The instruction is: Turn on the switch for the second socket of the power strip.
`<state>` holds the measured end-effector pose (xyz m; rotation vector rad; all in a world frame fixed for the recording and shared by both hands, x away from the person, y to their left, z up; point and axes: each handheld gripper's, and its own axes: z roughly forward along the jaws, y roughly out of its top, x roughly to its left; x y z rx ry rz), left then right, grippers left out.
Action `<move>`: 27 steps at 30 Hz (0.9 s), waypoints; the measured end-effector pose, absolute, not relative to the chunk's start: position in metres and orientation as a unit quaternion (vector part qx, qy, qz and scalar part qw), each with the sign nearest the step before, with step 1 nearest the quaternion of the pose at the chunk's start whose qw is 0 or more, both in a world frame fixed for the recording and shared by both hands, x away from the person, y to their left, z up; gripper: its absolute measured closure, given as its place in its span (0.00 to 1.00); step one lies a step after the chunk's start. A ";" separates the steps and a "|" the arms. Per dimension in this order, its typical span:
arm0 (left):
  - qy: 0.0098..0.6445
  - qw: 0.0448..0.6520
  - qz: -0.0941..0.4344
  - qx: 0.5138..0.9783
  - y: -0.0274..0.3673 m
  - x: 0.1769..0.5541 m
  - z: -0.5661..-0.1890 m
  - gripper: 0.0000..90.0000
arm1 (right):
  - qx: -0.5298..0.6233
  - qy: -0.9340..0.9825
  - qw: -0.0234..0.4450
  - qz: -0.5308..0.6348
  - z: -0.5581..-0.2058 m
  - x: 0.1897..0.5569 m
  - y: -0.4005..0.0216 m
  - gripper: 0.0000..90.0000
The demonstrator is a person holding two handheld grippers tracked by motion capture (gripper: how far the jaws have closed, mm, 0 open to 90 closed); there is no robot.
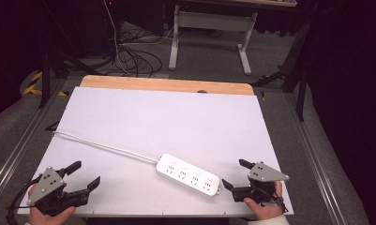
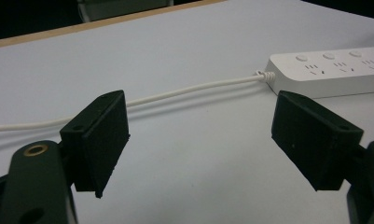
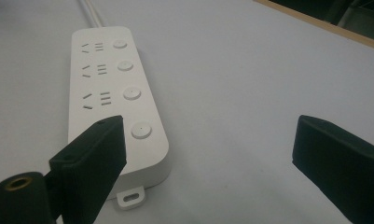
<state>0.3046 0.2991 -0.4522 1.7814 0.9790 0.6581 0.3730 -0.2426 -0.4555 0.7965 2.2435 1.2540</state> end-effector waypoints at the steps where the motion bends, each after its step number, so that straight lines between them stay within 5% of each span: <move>1: 0.402 0.483 0.271 0.729 0.299 0.305 -0.452 0.21 | 0.289 0.813 0.223 0.454 -0.456 0.373 -0.243 0.11; 27: 0.397 0.469 0.295 0.732 0.295 0.301 -0.451 0.21 | 0.290 0.809 0.238 0.452 -0.454 0.372 -0.243 0.11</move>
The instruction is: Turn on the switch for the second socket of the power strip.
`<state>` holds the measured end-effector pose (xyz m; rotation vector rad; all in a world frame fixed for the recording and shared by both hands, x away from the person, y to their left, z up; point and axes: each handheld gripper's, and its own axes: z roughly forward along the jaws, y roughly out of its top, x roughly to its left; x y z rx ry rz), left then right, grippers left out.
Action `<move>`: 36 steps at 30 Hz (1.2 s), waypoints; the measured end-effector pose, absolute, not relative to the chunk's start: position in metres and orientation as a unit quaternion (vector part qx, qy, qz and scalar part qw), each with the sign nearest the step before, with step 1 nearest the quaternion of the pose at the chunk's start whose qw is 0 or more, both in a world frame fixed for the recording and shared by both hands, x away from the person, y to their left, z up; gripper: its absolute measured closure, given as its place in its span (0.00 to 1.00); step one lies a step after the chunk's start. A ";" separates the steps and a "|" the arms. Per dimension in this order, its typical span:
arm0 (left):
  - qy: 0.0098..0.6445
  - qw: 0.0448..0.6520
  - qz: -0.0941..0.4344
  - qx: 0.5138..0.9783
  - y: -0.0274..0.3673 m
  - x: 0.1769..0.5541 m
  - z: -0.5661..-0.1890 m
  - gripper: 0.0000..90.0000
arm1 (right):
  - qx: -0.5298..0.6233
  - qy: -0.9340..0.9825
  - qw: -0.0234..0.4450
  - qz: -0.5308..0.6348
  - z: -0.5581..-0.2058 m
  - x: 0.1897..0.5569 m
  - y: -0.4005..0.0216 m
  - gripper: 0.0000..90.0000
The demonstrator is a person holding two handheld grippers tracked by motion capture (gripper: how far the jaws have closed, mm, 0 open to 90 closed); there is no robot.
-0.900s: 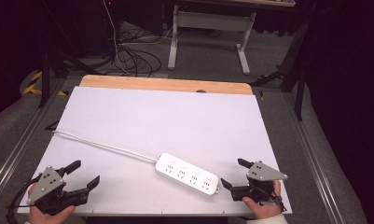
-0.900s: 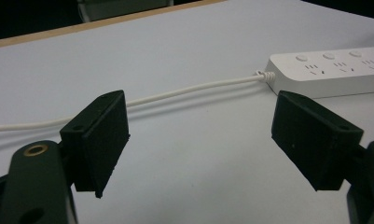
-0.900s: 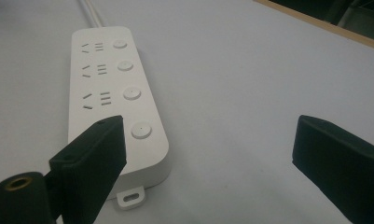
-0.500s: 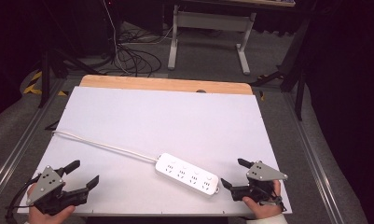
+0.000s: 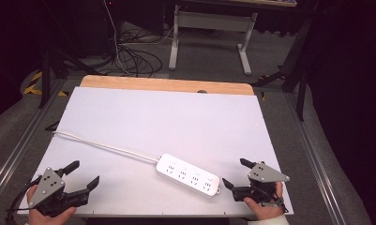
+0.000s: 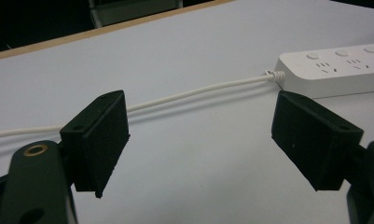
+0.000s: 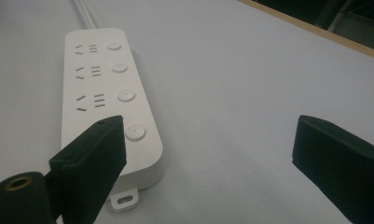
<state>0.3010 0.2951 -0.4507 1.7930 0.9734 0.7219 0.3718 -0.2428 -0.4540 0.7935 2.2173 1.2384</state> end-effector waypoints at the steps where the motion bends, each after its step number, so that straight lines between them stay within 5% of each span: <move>1: 0.395 0.469 0.294 0.733 0.295 0.301 -0.451 0.21 | 0.290 0.810 0.237 0.451 -0.454 0.372 -0.243 0.11; 36: 0.404 0.469 0.287 0.731 0.297 0.302 -0.451 0.22 | 0.270 0.823 0.219 0.449 -0.417 0.387 -0.211 0.26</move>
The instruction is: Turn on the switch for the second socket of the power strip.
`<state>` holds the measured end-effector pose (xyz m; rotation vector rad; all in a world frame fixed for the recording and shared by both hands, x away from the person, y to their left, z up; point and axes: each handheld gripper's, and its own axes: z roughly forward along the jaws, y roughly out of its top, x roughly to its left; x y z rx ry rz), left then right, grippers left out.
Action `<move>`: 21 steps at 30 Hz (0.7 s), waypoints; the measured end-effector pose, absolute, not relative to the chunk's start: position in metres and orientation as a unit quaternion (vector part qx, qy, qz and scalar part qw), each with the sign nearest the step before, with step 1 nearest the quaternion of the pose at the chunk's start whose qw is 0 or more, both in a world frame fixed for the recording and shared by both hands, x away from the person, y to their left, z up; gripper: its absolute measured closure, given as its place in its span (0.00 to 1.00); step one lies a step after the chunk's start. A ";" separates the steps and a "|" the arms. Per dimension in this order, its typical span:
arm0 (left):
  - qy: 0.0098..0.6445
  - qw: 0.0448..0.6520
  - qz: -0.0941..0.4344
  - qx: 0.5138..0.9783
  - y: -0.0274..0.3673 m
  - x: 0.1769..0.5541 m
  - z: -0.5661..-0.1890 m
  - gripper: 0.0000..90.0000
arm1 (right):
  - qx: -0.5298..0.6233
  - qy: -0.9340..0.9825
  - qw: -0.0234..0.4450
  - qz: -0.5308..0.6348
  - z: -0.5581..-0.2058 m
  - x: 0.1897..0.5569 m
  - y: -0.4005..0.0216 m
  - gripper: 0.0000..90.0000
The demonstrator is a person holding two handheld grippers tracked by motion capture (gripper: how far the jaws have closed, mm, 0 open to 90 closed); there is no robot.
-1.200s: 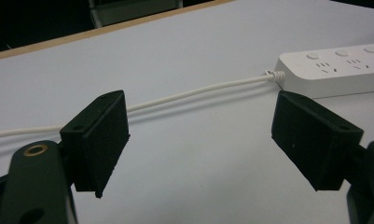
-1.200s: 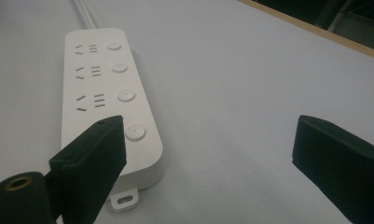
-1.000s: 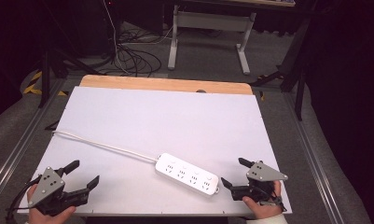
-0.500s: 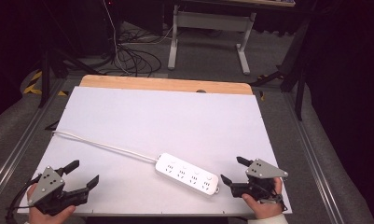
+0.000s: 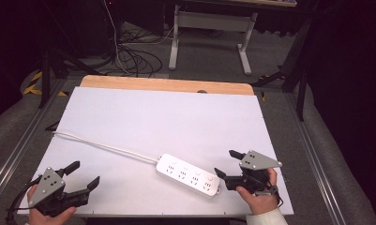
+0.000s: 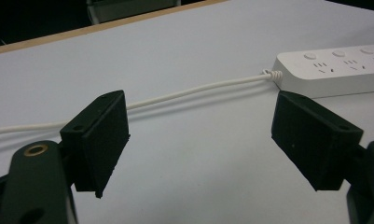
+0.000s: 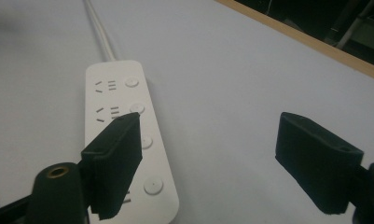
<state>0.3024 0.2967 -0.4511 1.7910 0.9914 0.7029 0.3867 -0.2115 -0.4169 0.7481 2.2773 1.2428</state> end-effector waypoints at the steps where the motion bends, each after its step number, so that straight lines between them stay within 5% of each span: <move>1: 0.405 0.469 0.287 0.731 0.297 0.302 -0.451 0.22 | 0.268 0.824 0.217 0.449 -0.415 0.388 -0.209 0.27; 21: 0.406 0.465 0.284 0.734 0.296 0.303 -0.452 0.22 | 0.240 0.840 0.205 0.441 -0.398 0.402 -0.175 0.28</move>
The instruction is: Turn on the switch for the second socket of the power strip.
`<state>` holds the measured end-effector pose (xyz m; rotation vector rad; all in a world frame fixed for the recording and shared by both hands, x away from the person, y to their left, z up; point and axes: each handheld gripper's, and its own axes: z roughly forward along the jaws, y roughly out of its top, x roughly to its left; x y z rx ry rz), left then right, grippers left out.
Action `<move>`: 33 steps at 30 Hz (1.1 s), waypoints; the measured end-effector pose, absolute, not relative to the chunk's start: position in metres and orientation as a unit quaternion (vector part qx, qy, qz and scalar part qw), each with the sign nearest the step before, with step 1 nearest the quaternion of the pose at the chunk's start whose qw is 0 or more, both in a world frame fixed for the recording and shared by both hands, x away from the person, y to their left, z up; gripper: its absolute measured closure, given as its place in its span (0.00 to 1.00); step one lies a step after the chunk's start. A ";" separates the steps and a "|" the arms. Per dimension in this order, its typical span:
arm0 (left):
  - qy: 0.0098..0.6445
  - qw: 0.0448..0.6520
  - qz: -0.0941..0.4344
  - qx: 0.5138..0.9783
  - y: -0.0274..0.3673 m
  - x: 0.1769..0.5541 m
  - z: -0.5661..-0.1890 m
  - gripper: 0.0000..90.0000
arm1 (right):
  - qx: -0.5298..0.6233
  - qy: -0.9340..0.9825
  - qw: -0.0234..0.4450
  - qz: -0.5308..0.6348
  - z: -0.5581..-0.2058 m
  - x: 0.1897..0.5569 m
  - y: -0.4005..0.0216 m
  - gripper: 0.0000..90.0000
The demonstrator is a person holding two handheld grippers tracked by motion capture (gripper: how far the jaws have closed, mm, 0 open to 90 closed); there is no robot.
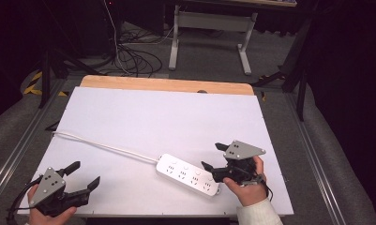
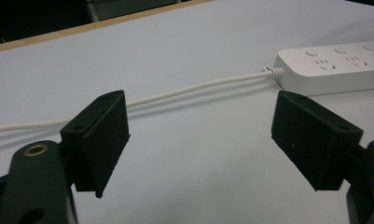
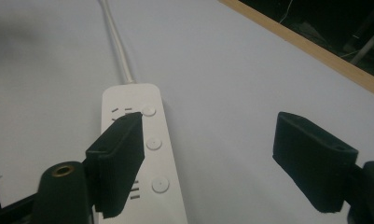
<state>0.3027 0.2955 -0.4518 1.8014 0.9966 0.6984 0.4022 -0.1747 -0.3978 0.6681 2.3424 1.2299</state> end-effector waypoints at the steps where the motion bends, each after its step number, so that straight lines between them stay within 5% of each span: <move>1: 0.406 0.465 0.284 0.734 0.296 0.303 -0.452 0.22 | 0.238 0.840 0.205 0.441 -0.397 0.403 -0.173 0.28; 18: 0.406 0.464 0.282 0.735 0.296 0.303 -0.452 0.22 | 0.213 0.852 0.186 0.441 -0.396 0.409 -0.145 0.34; 33: 0.404 0.462 0.280 0.738 0.295 0.304 -0.453 0.22 | 0.209 0.861 0.171 0.431 -0.396 0.408 -0.132 0.83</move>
